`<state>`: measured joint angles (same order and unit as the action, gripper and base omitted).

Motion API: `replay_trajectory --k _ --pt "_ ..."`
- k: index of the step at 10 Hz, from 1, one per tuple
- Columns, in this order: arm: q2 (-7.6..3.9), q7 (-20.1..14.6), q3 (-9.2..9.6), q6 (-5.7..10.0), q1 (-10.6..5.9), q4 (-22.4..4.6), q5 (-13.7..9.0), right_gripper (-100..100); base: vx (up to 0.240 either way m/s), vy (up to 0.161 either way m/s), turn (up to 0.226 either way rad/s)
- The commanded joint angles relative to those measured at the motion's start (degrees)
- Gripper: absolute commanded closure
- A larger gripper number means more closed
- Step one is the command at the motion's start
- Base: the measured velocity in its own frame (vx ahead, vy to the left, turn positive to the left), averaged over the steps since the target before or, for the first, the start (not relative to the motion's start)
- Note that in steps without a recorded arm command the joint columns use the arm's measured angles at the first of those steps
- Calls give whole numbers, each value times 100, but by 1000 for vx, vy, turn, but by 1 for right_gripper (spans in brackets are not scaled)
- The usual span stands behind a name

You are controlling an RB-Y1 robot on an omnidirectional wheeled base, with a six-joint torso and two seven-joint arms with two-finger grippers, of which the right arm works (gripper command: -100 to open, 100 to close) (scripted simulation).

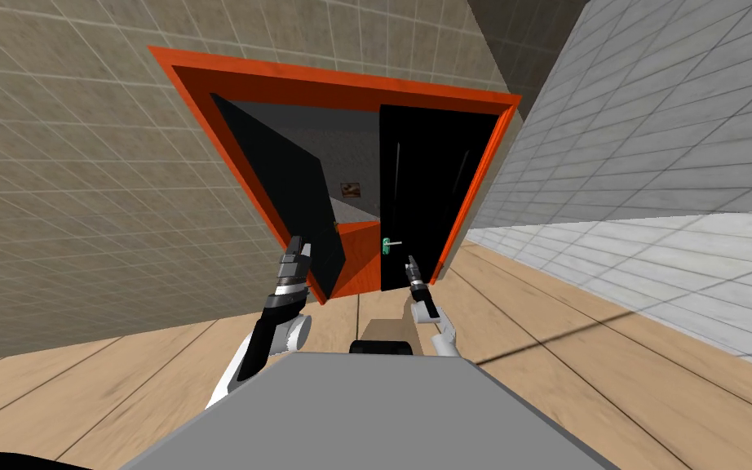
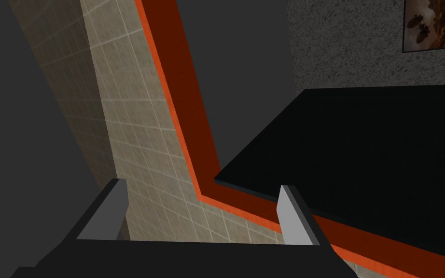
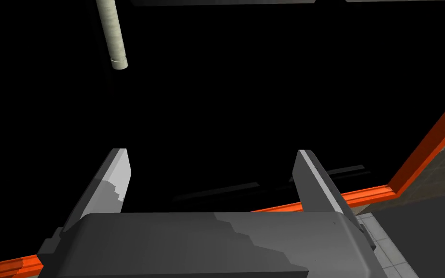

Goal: Push the door open

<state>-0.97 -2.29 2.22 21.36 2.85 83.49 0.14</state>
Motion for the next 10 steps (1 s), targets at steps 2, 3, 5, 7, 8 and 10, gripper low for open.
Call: replay_trajectory --k 2,3,5,7,8,10 --pt "50 76 11 -92 -262 -422 20 -100 92 -49 45" --pt "71 100 16 -125 -348 -560 26 -100 101 -64 52" --pt "114 149 26 -191 -518 -836 40 -100 78 -54 37" --pt "160 191 35 -248 -666 -1075 51 -100 103 -47 37" --pt "183 212 40 -276 -739 -1194 57 -100 114 -45 39" --pt "228 248 47 -324 -862 -1393 67 -100 77 -46 30"
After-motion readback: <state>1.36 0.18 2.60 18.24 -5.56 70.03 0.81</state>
